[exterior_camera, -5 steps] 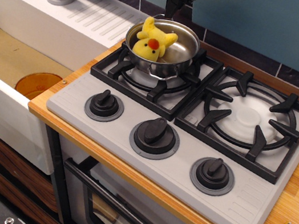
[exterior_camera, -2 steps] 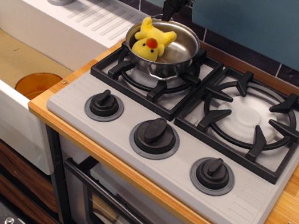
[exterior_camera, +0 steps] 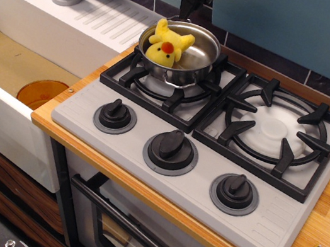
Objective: Put pan on stove and put stuffedduck in pan
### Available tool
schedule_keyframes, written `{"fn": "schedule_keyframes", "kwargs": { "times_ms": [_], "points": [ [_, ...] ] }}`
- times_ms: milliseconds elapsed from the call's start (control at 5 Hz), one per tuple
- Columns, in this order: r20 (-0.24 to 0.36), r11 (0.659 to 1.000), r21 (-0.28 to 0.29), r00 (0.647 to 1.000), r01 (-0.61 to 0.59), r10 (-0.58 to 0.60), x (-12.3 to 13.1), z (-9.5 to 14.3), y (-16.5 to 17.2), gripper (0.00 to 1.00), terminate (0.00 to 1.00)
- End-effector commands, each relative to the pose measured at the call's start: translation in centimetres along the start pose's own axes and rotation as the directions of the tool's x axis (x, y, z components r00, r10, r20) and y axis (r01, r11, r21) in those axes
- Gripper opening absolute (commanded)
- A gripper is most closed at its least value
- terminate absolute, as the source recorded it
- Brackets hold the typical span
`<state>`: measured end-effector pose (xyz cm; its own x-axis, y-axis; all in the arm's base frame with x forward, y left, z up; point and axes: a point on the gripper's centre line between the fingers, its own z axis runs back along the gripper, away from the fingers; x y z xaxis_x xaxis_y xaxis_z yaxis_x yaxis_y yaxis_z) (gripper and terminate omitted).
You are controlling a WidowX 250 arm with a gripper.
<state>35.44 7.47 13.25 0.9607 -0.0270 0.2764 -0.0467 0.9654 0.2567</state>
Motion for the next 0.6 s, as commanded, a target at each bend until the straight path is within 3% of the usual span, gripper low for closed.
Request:
{"fn": "schedule_keyframes", "kwargs": {
  "times_ms": [0, 200, 400],
  "points": [
    [0.049, 1.0, 0.0, 0.999, -0.016, 0.016, 2.31, 2.04, 0.4, 1.0, 0.0],
    [0.051, 1.0, 0.0, 0.999, -0.014, 0.014, 2.61, 1.89, 0.48, 1.0, 0.0],
    [0.068, 1.0, 0.002, 0.998, 0.004, -0.004, 2.7, 1.73, 0.51, 1.0, 1.0]
  ]
}}
